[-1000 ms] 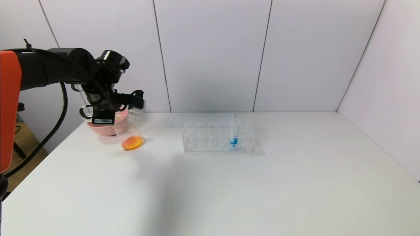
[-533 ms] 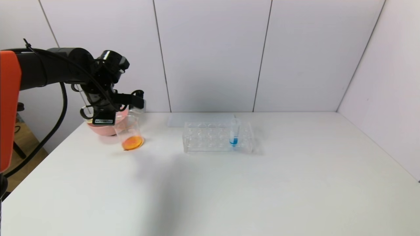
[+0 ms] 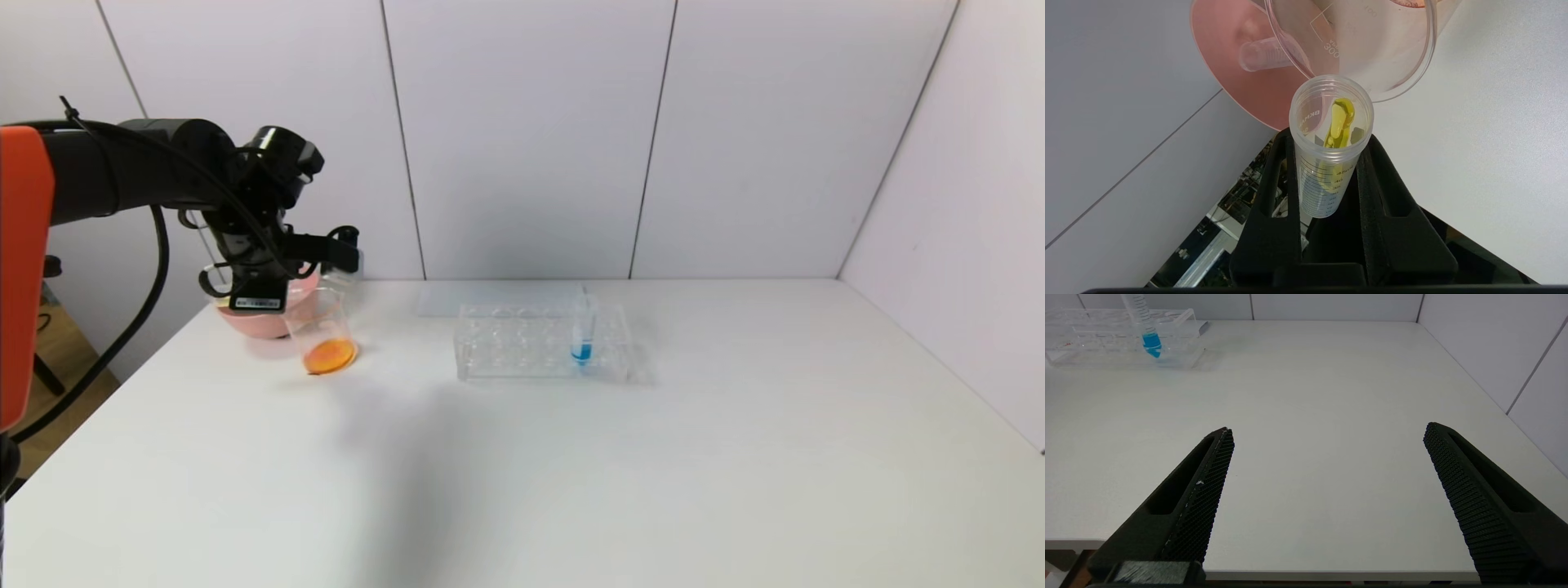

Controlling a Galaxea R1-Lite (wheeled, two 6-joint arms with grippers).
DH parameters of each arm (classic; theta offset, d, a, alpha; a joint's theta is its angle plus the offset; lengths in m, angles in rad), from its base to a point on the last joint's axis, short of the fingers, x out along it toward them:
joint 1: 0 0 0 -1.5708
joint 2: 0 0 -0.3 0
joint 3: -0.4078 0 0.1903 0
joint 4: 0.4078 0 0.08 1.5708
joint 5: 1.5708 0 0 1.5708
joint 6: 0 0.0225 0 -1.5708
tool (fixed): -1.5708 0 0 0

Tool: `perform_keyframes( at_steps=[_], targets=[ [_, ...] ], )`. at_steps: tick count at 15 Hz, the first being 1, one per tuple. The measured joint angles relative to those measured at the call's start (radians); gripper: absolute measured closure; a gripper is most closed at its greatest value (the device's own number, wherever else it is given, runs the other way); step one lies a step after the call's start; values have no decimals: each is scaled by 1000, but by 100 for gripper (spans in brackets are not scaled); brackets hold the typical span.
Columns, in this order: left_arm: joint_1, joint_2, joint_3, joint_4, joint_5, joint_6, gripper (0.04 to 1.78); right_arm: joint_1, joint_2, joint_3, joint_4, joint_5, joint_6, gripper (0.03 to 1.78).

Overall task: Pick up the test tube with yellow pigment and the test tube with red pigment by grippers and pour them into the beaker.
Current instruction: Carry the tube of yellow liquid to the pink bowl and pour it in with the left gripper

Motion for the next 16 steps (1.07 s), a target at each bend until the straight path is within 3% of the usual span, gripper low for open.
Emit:
perform_keyframes(
  at_steps=[16],
  targets=[
    [-9, 18, 0, -16, 103, 1, 139, 0, 0, 0, 0, 0, 0, 11]
  ],
)
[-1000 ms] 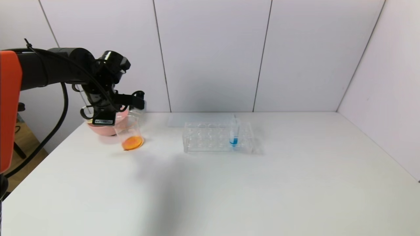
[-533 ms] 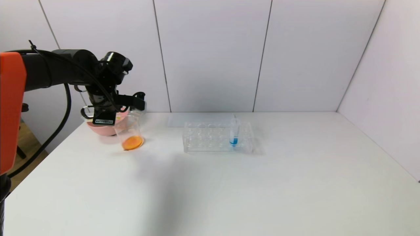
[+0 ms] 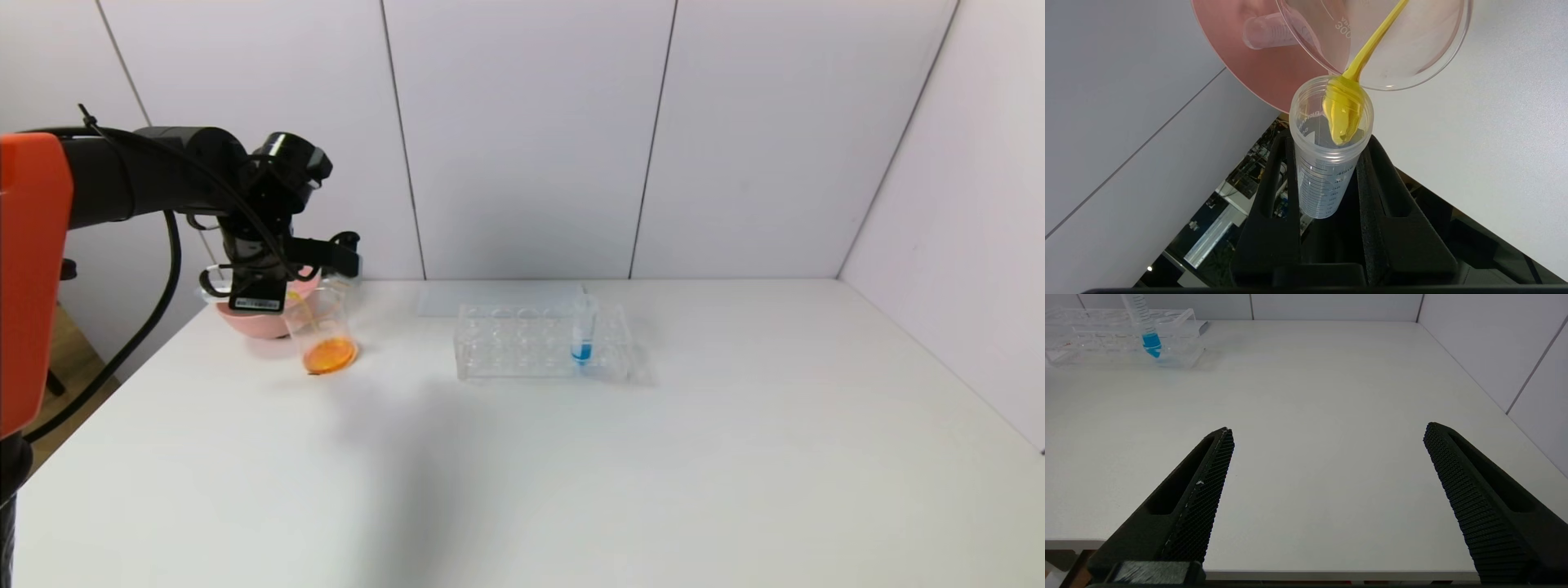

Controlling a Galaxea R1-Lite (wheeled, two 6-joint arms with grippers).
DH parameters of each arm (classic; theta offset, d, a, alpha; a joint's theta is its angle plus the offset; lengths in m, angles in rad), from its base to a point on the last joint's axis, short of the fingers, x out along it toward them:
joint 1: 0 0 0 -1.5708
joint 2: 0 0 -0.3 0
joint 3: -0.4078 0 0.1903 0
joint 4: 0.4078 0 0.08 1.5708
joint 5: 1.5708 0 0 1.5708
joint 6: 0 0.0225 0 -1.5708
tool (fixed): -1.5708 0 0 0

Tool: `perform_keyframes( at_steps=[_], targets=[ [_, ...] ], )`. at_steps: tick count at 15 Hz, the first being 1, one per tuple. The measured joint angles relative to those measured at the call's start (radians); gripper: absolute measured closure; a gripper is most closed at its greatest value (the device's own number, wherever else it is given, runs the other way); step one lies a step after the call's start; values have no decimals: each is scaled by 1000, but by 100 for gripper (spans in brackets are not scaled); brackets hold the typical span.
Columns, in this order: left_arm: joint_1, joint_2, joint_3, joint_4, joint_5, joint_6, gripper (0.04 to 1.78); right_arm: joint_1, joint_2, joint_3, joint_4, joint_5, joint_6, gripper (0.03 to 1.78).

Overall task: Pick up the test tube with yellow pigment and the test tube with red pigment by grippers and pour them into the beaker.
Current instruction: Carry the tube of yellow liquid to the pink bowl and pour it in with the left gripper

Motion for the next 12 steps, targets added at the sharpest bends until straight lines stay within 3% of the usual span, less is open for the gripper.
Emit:
perform_keyframes(
  at_steps=[12],
  targets=[
    [0, 1, 0, 0, 21, 0, 139, 0, 0, 0, 0, 0, 0, 11]
  ],
)
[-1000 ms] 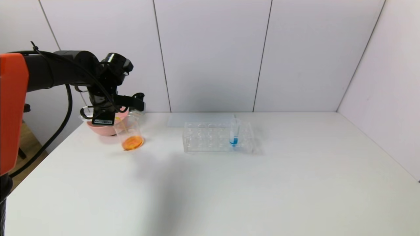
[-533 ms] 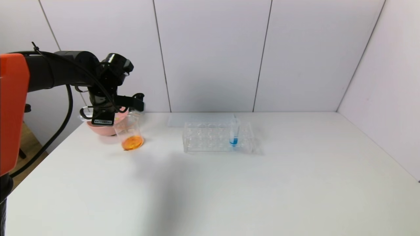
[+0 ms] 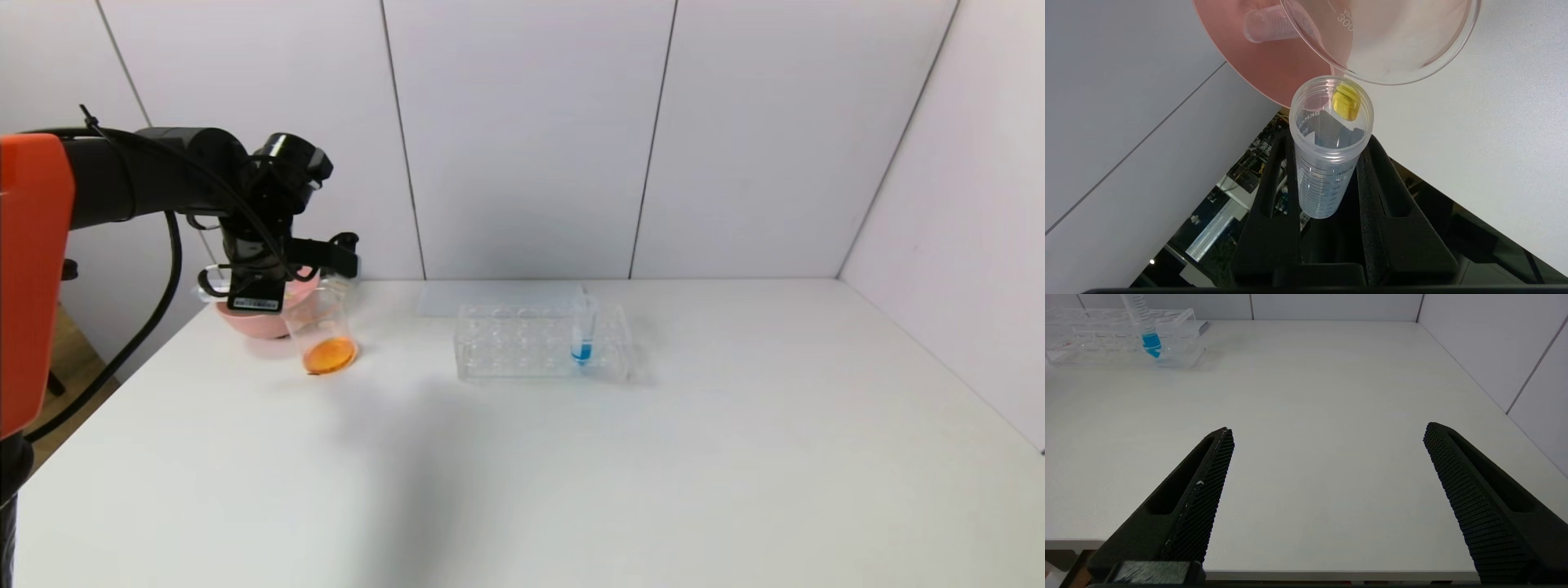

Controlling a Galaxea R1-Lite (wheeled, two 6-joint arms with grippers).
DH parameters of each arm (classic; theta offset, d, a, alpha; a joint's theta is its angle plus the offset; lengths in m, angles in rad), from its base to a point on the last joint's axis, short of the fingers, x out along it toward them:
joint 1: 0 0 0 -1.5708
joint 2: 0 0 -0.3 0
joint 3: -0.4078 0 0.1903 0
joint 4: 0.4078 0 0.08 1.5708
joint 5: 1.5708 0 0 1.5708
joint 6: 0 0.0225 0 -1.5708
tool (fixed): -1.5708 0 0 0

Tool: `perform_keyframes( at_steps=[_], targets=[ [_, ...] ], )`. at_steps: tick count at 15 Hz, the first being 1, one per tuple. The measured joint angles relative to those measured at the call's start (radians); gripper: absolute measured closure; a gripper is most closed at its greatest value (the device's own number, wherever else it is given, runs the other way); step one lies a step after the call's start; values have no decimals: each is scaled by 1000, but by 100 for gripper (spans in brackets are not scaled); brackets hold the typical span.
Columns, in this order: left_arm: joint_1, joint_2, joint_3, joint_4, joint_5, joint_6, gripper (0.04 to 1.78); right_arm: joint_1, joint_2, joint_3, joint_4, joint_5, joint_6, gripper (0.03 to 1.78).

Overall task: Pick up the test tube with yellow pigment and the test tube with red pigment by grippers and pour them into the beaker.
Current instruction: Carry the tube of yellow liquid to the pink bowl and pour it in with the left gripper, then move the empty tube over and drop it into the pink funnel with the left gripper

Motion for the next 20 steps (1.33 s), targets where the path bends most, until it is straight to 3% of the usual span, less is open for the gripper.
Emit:
perform_keyframes(
  at_steps=[20],
  targets=[
    [-9, -5, 1, -13, 27, 2, 139, 0, 0, 0, 0, 0, 0, 11]
  ],
)
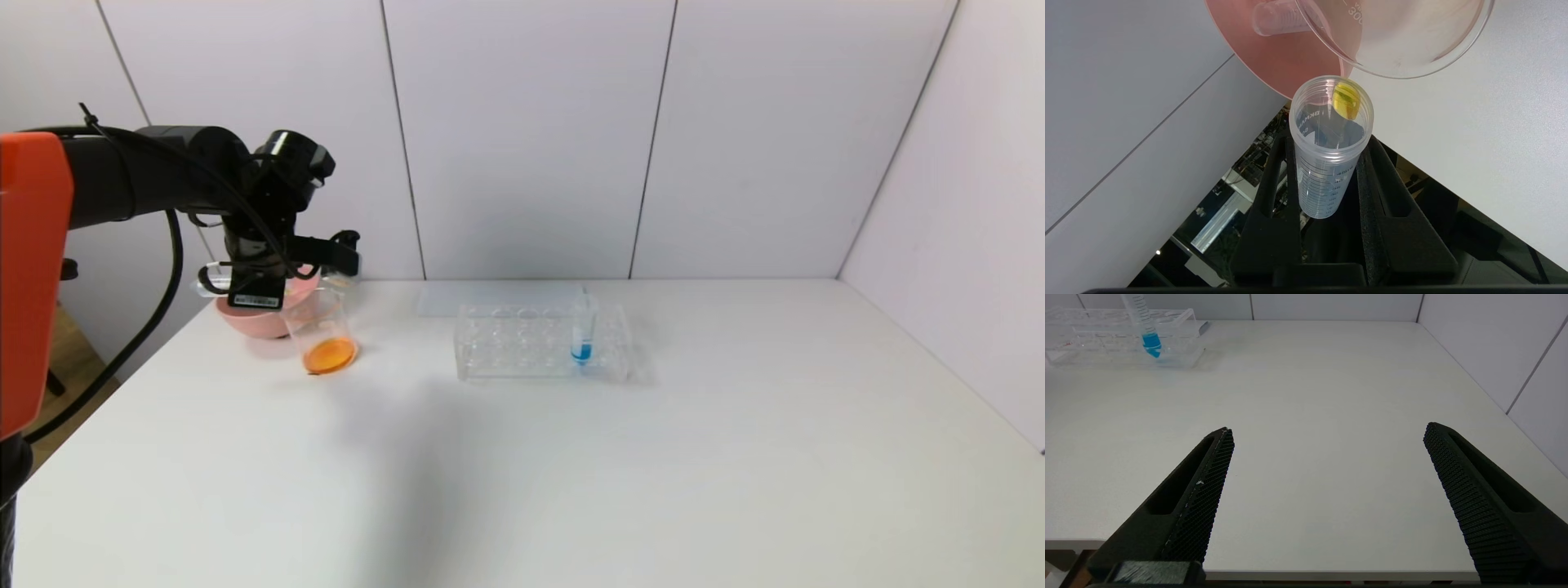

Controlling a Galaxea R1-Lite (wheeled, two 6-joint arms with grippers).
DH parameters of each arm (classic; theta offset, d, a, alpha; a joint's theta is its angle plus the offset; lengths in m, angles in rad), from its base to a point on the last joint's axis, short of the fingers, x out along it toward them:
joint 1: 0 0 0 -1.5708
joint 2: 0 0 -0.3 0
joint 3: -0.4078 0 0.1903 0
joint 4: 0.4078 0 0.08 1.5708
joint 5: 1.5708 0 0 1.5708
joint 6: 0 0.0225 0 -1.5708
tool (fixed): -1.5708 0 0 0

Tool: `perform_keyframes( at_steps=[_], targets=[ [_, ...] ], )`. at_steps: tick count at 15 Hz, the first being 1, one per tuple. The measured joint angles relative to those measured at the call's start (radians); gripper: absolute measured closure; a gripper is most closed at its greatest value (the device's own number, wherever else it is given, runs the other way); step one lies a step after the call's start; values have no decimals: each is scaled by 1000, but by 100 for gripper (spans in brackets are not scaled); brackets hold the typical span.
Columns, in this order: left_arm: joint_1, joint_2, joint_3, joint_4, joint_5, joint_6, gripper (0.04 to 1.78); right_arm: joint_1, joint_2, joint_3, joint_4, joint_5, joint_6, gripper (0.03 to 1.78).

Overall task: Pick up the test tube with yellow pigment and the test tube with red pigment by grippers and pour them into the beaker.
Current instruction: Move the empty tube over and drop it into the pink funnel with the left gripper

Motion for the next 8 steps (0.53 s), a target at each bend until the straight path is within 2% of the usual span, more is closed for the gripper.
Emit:
perform_keyframes(
  at_steps=[4, 8],
  targets=[
    [1, -22, 5, -17, -17, -29, 139, 0, 0, 0, 0, 0, 0, 11],
    [23, -75, 17, -27, -84, -72, 139, 0, 0, 0, 0, 0, 0, 11]
  ],
)
